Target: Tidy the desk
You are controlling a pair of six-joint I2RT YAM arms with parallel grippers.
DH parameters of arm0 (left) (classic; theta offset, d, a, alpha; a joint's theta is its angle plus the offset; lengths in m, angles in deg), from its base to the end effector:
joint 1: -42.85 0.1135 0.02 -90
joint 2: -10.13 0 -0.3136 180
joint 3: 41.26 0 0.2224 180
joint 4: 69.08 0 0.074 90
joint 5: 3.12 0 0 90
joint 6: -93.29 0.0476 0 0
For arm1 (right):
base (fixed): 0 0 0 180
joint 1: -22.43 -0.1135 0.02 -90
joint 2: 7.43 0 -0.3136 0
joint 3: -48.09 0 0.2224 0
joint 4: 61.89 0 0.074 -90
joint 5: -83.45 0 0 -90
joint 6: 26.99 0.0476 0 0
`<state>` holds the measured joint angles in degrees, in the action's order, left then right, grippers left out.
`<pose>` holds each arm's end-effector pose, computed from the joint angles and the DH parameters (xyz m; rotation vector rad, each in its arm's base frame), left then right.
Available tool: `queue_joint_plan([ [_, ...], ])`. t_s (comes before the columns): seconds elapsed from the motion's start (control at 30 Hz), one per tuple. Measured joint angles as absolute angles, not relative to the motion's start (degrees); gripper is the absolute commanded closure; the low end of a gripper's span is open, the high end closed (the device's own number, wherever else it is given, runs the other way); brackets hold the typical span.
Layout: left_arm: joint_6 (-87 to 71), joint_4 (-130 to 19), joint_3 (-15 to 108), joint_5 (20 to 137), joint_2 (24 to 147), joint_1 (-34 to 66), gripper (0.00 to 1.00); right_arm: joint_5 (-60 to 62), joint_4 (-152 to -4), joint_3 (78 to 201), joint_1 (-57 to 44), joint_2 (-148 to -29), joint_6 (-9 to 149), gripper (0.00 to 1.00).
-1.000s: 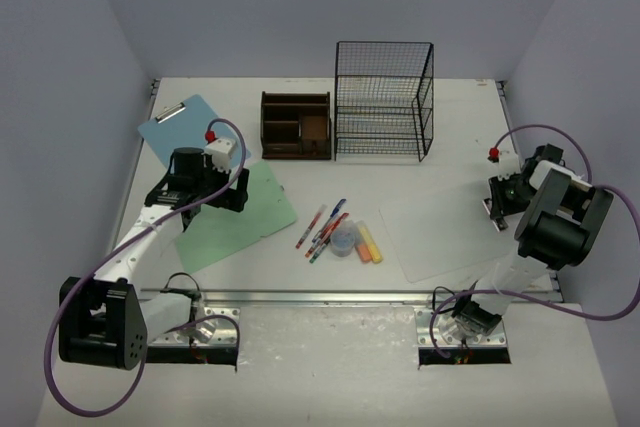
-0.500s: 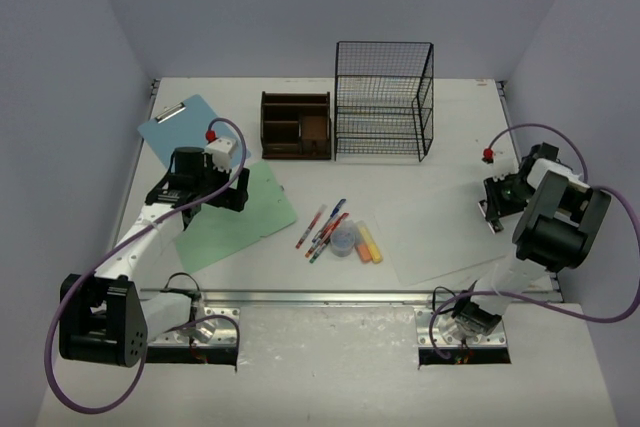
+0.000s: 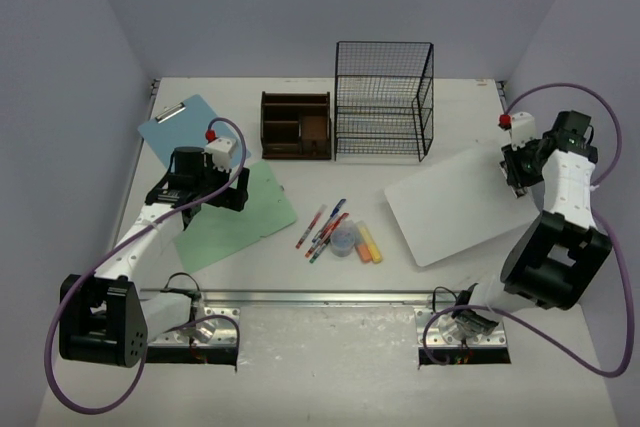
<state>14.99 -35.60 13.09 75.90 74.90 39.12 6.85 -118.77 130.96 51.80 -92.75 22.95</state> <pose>0.1911 -0.0215 0.2732 0.4059 2.2888 -0.1540 0.2477 -0.1267 0.3131 -0.3216 2.5493 -0.1531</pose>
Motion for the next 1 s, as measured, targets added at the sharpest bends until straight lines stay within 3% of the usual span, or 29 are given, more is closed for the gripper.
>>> queue_joint_plan([
  [0.4,14.75,-35.62,13.09,75.85,74.66,39.12,0.00,7.58,-118.03,139.44,51.11,-82.82,18.91,1.00],
  [0.63,14.31,-35.62,13.09,75.58,74.64,39.12,0.00,8.39,-114.04,146.63,45.35,-79.16,17.08,1.00],
  [1.0,13.29,-35.64,13.09,75.46,74.64,39.12,0.00,4.06,-104.84,163.59,32.65,-86.73,12.13,1.00],
])
